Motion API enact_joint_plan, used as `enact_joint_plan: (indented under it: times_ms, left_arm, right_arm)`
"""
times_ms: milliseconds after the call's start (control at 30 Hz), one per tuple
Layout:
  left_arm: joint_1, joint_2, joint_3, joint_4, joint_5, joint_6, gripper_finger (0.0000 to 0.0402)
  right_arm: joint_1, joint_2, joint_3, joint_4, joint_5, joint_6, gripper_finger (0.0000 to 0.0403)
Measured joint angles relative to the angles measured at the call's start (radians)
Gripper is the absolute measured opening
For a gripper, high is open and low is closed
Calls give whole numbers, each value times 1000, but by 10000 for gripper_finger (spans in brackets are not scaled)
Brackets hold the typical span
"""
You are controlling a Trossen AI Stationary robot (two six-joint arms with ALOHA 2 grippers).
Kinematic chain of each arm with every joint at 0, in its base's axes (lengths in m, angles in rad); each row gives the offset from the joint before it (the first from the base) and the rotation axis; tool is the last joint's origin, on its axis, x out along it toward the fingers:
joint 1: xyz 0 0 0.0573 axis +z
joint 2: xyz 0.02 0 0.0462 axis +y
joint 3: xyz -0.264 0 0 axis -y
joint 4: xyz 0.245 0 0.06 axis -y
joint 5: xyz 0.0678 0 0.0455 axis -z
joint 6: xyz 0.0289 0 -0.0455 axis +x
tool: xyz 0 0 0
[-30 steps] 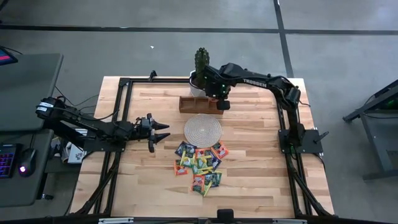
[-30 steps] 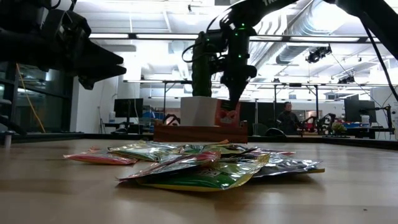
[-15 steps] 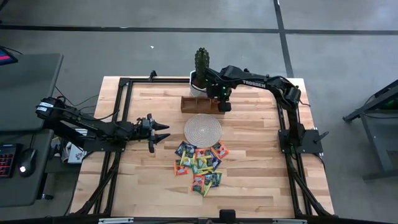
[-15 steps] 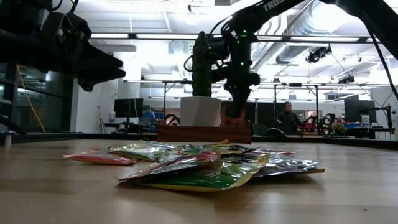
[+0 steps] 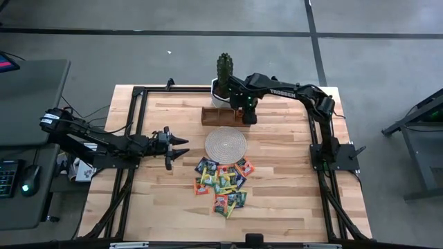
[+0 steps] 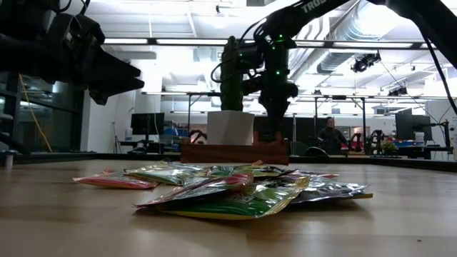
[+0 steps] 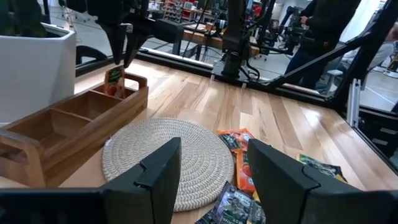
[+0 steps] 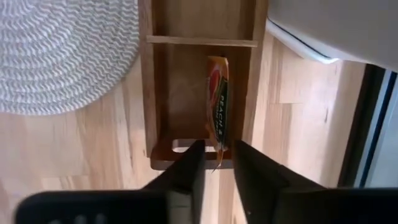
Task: Pick & Place Tea
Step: Put the orange tea bag into the right section of the wooden organizer
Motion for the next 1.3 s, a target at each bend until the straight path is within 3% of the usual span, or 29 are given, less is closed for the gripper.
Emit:
enact_joint_plan:
  times_ms: [167, 367, 500, 667, 800, 1067, 1300]
  left_arm:
    - [0, 0, 0, 0, 16, 0, 184]
    - [0, 0, 0, -1, 33, -14, 184]
    - [0, 0, 0, -16, 32, -15, 184]
    - [0, 1, 0, -22, 32, -23, 184]
    - [0, 1, 0, -21, 32, -27, 184]
    - [0, 3, 62, -120, 11, -44, 184]
    - [5, 116, 152, -170, 36, -30, 184]
  right_arm:
    - [5, 0, 33, -58, 14, 40, 123]
    - [43, -39, 94, -132, 6, 163, 119]
    - [82, -106, 95, -172, 14, 283, 94]
    - [152, -221, 58, -179, 25, 422, 19]
    - [228, -340, -75, -82, 7, 567, 10]
    - [419, -587, -557, 344, -16, 945, 2]
    - [574, -620, -803, 630, -1, 1153, 1]
